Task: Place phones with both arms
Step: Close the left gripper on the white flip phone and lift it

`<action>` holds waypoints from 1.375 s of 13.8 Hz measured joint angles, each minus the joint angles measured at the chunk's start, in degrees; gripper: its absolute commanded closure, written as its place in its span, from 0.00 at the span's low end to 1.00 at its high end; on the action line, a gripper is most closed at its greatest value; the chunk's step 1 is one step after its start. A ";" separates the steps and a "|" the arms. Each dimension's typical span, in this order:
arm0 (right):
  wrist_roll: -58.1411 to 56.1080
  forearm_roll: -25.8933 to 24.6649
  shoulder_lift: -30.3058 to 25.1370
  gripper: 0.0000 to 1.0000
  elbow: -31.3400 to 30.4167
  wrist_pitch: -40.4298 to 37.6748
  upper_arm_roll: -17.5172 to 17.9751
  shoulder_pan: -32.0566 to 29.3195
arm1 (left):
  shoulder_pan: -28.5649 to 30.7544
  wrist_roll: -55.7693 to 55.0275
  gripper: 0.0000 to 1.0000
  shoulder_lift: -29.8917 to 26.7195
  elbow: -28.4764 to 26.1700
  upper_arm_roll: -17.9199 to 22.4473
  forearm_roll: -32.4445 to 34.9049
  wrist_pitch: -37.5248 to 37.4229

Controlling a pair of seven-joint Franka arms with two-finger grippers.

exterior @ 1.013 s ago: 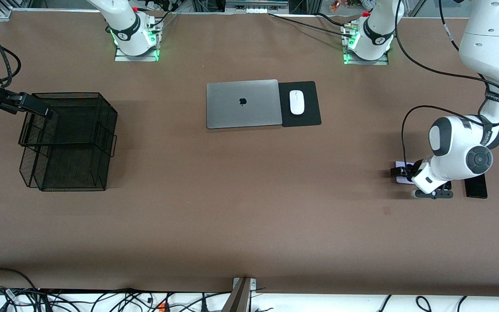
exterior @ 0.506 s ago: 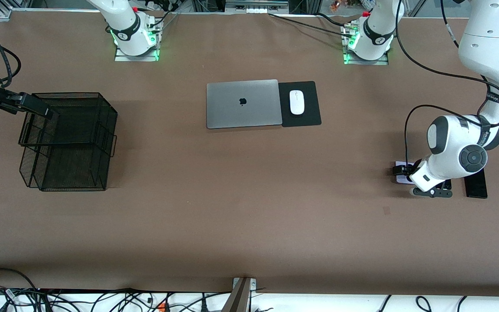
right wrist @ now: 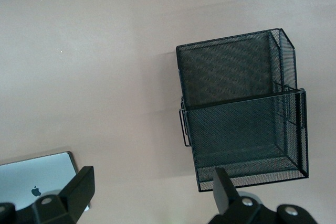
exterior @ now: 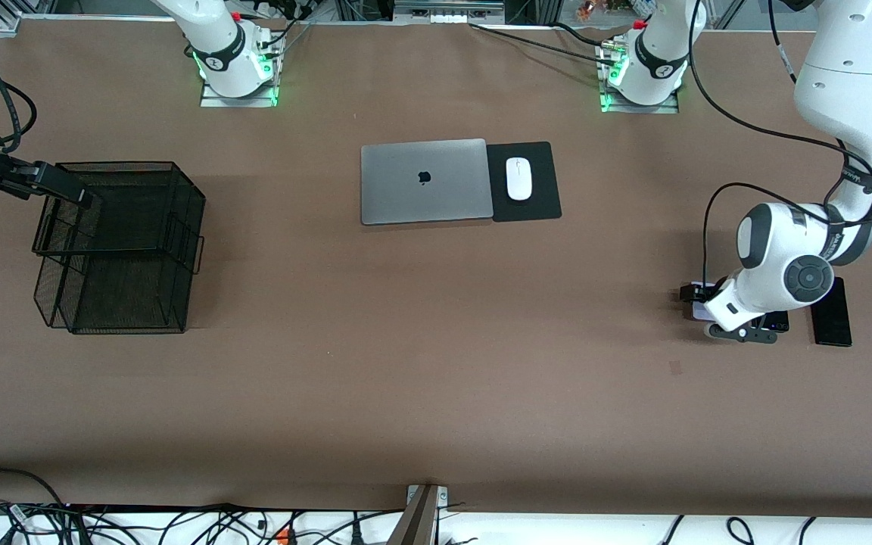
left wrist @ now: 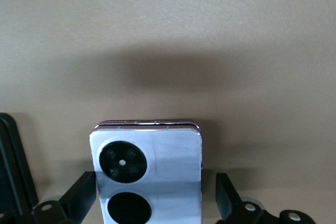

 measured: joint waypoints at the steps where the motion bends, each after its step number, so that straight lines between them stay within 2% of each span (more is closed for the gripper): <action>1: 0.00 0.00 0.00 0.00 0.00 0.00 0.00 0.00 | -0.21 0.00 0.00 0.04 0.00 0.00 0.14 0.00; 10: 0.00 0.01 0.00 0.00 0.00 0.00 0.00 0.00 | -0.07 3.92 0.01 0.62 -0.02 0.17 0.16 0.01; 11: 0.00 0.01 0.00 0.00 0.00 0.00 0.00 0.00 | -0.02 3.94 0.07 0.64 -0.02 0.18 0.16 0.01; 14: 0.00 0.01 0.00 0.00 0.00 0.00 0.00 0.00 | 0.05 4.05 0.36 0.44 0.05 0.10 0.16 -0.18; 15: 0.00 0.01 0.00 0.00 0.00 0.00 0.00 0.00 | 0.07 4.11 0.42 0.20 0.07 0.18 0.16 -0.37; 17: 0.00 0.01 0.00 0.00 0.00 0.00 0.00 0.01 | 0.14 4.11 0.49 0.33 0.07 0.22 0.16 -0.31; 19: 0.00 0.02 0.00 0.00 0.00 0.00 0.00 0.01 | 0.14 4.11 0.49 0.33 0.08 0.22 0.16 -0.33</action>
